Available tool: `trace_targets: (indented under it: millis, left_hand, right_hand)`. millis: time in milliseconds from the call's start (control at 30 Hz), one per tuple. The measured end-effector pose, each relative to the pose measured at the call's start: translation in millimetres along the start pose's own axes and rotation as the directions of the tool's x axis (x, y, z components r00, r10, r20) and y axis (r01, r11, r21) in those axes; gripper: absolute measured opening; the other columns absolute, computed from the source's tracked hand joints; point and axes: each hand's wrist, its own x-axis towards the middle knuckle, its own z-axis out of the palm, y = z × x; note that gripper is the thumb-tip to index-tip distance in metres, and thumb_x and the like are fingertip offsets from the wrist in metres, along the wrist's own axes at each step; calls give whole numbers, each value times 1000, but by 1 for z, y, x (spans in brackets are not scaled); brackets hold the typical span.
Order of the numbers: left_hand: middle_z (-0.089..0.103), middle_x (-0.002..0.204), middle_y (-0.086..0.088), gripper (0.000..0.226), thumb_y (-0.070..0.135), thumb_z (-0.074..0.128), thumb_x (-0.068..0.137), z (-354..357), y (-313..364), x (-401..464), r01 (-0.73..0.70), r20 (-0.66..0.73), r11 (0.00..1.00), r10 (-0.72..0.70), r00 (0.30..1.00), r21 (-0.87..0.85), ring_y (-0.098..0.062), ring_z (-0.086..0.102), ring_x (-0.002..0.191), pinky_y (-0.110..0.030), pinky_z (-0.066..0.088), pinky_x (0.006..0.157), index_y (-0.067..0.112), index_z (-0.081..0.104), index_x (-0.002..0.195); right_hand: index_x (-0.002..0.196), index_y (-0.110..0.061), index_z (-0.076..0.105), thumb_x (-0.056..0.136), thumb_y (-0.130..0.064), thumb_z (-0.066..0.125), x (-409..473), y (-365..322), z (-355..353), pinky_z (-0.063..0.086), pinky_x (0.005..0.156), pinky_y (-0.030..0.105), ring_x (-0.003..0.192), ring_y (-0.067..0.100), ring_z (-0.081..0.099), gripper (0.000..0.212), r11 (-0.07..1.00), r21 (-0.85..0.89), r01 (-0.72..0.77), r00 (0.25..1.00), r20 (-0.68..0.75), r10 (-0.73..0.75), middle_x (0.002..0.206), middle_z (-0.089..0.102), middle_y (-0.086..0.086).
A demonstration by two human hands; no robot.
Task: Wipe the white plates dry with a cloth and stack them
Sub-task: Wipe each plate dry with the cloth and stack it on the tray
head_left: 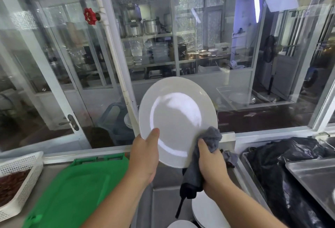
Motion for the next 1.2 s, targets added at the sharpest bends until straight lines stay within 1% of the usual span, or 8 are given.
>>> trace_targets:
  millis: [100,233,367,533,700,833,967,1200]
  left_hand:
    - [82,100,13,18,26,67,89,-6,3,4,-57,82,992,48,995,110,-9,76,95,-30,56,79,31,77,103]
    - [81,98,16,21,31,65,83,-17,7,12,-85,60,985,77,995,149,-8,75,92,-31,55,76,38,78,97]
    - [79,93,23,15,32,65,91,-35,11,15,-194,55,951,186,981,242,0,73,85,-12,52,64,42,75,90]
    - [65,91,52,20,26,66,105,-52,17,8,-419,160,788,390,907,450,24,62,91,2,46,68,45,64,104]
    - [70,100,37,29,33,54,102,-58,29,-3,-661,375,520,554,743,541,16,64,99,-3,45,78,45,62,127]
    - [67,121,21,57,9,62,86,-64,30,-3,-829,602,249,588,541,501,-5,68,98,-20,53,85,40,55,132]
    - [70,139,-5,81,-13,83,73,-71,22,5,-915,752,-28,581,313,402,-20,67,126,-42,56,105,17,53,142]
    - [58,155,-5,58,4,75,95,-76,12,17,-946,809,-119,557,187,300,-25,53,146,-52,48,117,11,55,149]
  right_hand:
    - [98,-19,67,101,-44,62,5,-2,-6,65,64,41,77,28,78,25,989,24,-149,987,61,147,81,80,5]
    - [111,-5,70,100,-42,65,11,-11,-22,63,84,58,80,38,77,39,964,-46,-264,951,155,267,84,79,16]
    - [98,-9,70,103,-39,59,19,-30,-43,54,45,25,53,17,73,32,977,-126,-172,966,171,192,67,77,4]
    - [111,-8,72,104,-40,58,24,-63,-58,62,60,40,74,29,77,36,983,30,-180,952,257,166,92,79,12]
    - [79,4,80,86,-23,62,18,-96,-55,64,58,45,67,32,76,33,901,245,-357,851,483,206,82,76,19]
    - [107,-1,79,95,-40,60,18,-102,-56,59,90,57,94,40,74,45,873,299,-386,812,559,168,111,74,21]
    - [95,-1,83,88,-50,63,21,-103,-64,64,70,51,83,39,78,54,895,285,-344,823,549,142,99,78,23]
    - [109,3,79,83,-17,71,24,-89,-68,64,70,45,77,38,75,33,944,123,-307,842,497,209,97,74,24]
